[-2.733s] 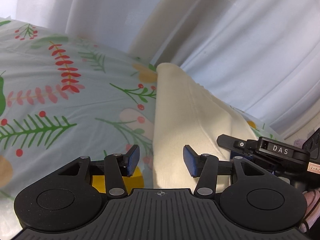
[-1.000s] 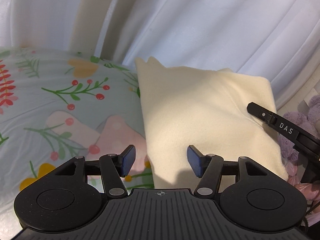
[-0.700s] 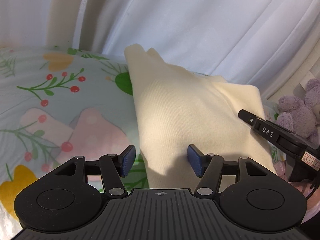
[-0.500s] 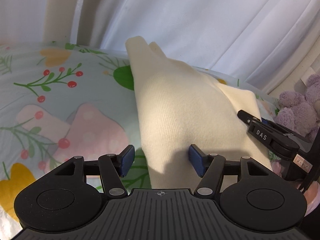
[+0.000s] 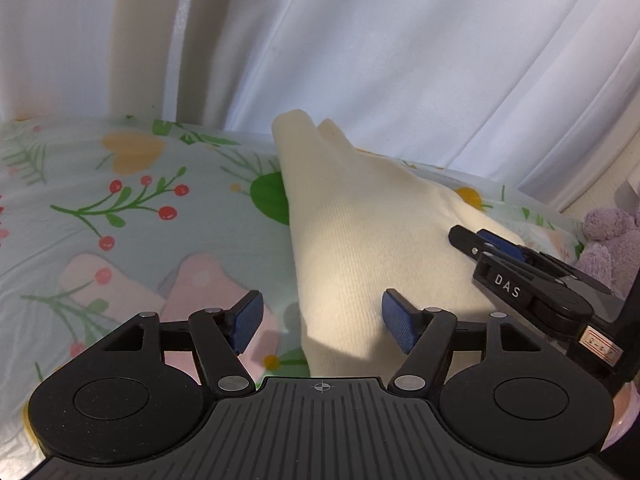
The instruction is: Fold small clothes
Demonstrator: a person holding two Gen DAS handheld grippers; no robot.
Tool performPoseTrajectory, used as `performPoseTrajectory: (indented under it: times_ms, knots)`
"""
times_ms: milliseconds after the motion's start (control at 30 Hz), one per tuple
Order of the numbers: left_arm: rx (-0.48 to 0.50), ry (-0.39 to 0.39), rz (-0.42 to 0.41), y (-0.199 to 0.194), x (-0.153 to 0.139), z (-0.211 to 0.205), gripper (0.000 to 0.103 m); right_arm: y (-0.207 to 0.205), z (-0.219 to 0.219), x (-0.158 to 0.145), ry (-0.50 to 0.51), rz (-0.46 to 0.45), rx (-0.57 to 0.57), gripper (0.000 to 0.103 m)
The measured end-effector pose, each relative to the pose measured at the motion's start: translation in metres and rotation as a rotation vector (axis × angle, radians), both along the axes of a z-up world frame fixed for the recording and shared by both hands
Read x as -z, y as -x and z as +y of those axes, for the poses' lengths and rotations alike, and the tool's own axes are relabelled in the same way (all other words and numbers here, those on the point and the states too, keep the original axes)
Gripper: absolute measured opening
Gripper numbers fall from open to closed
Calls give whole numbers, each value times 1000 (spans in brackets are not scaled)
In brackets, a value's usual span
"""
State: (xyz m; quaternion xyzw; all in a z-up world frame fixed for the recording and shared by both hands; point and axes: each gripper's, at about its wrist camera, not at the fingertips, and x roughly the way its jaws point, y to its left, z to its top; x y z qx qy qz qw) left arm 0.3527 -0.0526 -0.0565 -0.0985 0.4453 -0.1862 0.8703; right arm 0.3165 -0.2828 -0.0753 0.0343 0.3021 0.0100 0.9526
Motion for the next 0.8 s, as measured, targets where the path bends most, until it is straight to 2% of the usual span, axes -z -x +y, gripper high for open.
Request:
performPoseTrajectory:
  times_ms: [67,133,200,433,667,733,800]
  knots:
    - [11,9,0,-1,1,-1,77,0,-11,11,15,-34,85,36]
    - [13,15,2,-2,4,-3,77,5,-29,20,-77,-38,206,37]
    - [11,21,5,-2,6,-5,77,11,-45,26,-189,-44,262,38]
    - [13,15,14,-1,10,-6,78,26,-60,21,-294,-45,294,38]
    - [12,25,26,-3,10,-6,78,64,-61,21,-253,-30,244,38]
    - [16,37,36,-1,11,-3,78,76,-62,18,-220,-7,253,40]
    - [35,62,51,3,9,4,78,86,-69,15,-239,21,260,41]
